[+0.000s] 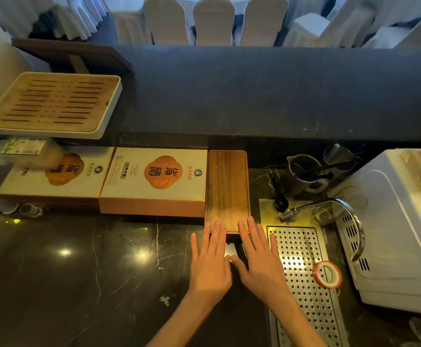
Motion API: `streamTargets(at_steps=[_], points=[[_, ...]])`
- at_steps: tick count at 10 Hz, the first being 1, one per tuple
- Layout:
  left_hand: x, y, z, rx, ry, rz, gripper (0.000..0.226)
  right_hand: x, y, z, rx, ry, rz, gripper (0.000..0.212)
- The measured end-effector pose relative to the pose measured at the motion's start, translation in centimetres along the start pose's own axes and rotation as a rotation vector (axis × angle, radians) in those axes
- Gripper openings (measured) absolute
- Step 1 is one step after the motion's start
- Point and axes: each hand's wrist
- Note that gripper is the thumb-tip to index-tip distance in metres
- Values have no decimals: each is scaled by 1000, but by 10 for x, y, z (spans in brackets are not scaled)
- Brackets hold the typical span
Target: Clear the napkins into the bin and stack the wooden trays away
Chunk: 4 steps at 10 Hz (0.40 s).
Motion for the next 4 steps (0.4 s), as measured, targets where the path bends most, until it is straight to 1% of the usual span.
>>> streamTargets(at_steps=[1, 2, 3, 4], points=[[8, -2, -2, -11, -47, 4, 75, 5, 0, 3, -21, 13, 14, 81], [26, -2, 0, -16, -239, -35, 68, 20, 0, 13, -21, 50, 13, 80], [39, -19, 12, -7, -340, -179, 55, 38, -11, 23, 8, 168, -97, 72], [45, -47, 30, 37, -267, -269, 46, 51, -35, 34, 49, 199, -169, 65]])
Point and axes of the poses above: each hand's wrist, its own y-axis towards the middle knuckle, its own x-axis out of the back of the hand, z = x × y, and after that the axes turned 2 degrees about y, right-handed
